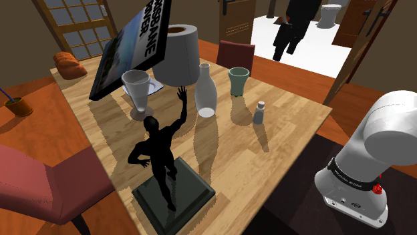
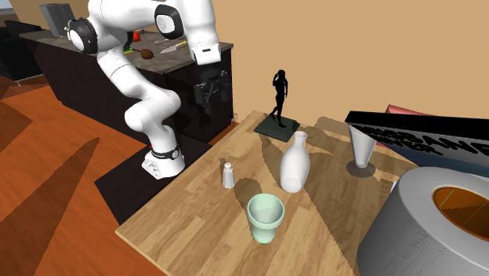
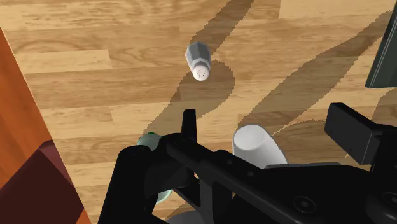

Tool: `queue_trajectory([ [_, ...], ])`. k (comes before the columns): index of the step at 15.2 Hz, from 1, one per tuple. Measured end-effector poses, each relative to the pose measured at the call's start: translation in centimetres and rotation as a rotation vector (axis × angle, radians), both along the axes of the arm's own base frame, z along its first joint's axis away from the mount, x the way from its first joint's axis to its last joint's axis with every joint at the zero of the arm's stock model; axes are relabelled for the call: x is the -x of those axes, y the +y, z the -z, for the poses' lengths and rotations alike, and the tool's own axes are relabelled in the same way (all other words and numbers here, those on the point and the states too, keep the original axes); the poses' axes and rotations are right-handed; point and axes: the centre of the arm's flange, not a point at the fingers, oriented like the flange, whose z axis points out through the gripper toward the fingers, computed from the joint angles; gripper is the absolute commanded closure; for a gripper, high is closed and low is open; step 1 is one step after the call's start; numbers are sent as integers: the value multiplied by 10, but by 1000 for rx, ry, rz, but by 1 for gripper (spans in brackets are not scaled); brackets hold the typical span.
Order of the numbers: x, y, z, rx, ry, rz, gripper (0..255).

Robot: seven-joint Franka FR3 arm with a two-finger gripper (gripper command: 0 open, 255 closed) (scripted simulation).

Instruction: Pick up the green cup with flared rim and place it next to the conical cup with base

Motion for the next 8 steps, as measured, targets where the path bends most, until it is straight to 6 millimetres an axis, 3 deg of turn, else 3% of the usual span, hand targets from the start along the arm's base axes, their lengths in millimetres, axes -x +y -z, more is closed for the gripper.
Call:
queue_trajectory([
  [3, -9, -11, 8, -5, 0, -7, 0],
  [8, -51, -54, 35, -23, 0, -32, 0],
])
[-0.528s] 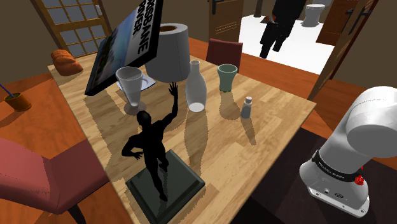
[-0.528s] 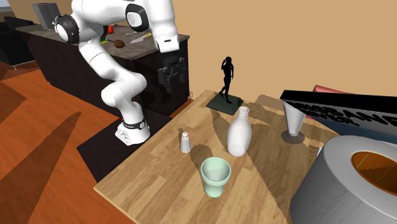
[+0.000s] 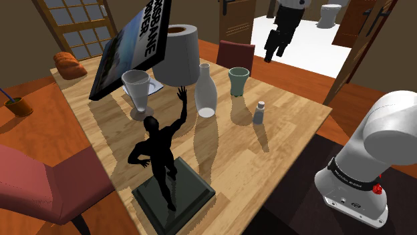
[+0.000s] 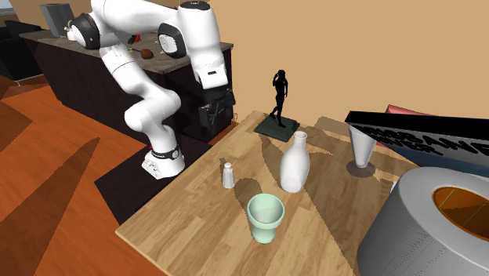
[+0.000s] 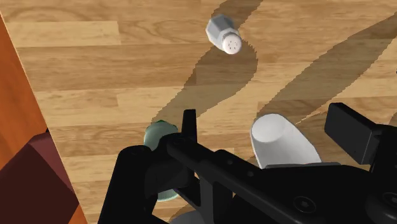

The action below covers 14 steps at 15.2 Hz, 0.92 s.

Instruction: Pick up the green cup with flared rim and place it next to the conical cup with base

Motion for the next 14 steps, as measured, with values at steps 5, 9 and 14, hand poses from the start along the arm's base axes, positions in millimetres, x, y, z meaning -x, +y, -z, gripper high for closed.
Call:
queue_trajectory([
  [5, -44, -42, 28, -19, -1, -28, 0],
  [9, -79, -75, 55, -34, -1, -50, 0],
  [14, -125, -114, 88, -51, -2, -77, 0],
])
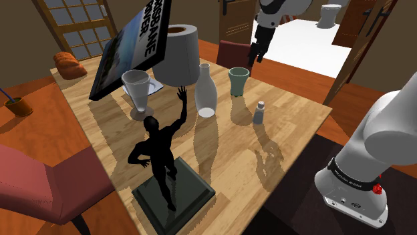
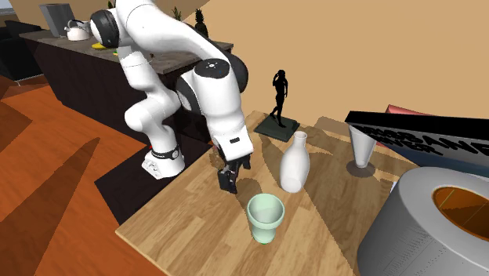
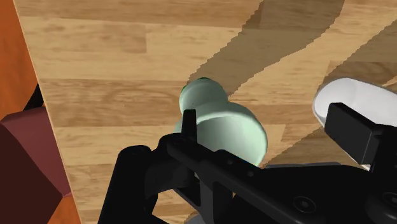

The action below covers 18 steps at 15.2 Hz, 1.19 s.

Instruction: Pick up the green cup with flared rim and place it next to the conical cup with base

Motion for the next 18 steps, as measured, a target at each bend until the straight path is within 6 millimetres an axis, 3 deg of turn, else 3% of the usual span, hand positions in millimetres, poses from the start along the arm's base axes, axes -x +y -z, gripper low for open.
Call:
queue_trajectory([
  [8, -74, -55, 48, -28, 0, -44, 0],
  [15, -87, -59, 86, -32, -1, -50, 0],
  [18, -88, -58, 93, -32, -1, -50, 0],
])
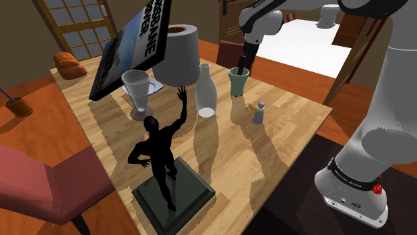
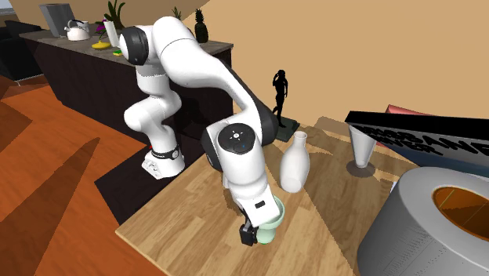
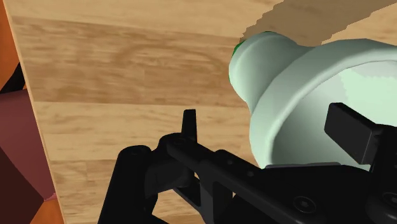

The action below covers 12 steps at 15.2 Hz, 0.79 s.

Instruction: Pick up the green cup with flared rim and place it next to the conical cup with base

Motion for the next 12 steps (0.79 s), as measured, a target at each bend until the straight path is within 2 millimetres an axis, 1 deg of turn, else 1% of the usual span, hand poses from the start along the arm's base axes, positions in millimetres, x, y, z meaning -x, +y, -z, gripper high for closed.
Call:
queue_trajectory([
  [4, 0, 0, 1, 0, 0, 0, 0],
  [5, 0, 0, 1, 0, 0, 0, 255],
  [12, 0, 0, 1, -1, -1, -1, 255],
])
